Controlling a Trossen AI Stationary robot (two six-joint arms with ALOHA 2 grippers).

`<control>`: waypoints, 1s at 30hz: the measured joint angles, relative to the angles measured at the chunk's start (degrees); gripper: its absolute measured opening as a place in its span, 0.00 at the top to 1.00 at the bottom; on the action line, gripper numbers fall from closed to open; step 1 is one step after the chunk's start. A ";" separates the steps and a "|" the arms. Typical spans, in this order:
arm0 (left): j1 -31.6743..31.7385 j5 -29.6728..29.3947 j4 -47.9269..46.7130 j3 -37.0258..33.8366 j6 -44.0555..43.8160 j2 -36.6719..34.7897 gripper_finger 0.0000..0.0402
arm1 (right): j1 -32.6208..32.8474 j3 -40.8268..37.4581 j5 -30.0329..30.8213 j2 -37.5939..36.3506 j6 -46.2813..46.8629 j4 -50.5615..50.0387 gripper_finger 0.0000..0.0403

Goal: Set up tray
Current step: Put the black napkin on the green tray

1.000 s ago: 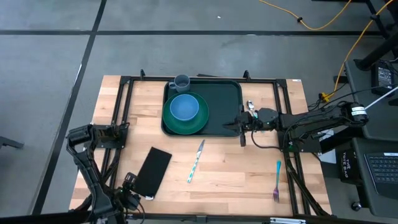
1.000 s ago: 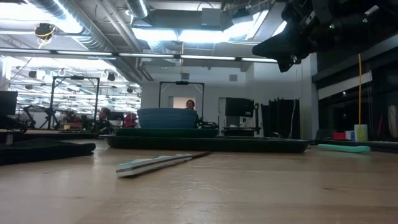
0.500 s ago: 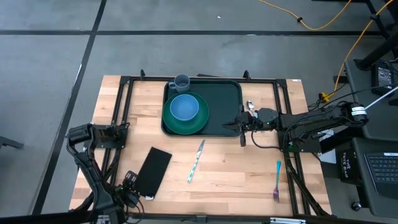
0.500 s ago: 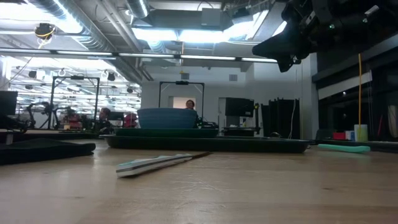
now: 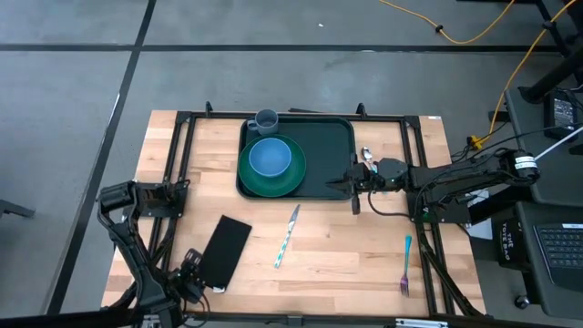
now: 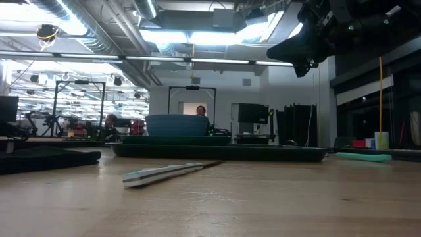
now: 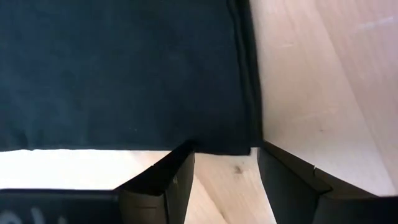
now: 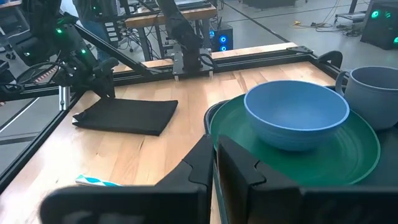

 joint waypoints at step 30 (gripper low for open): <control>0.09 -16.59 12.56 -5.07 14.48 -0.02 0.58 | 0.02 0.00 0.00 0.00 1.53 0.02 0.93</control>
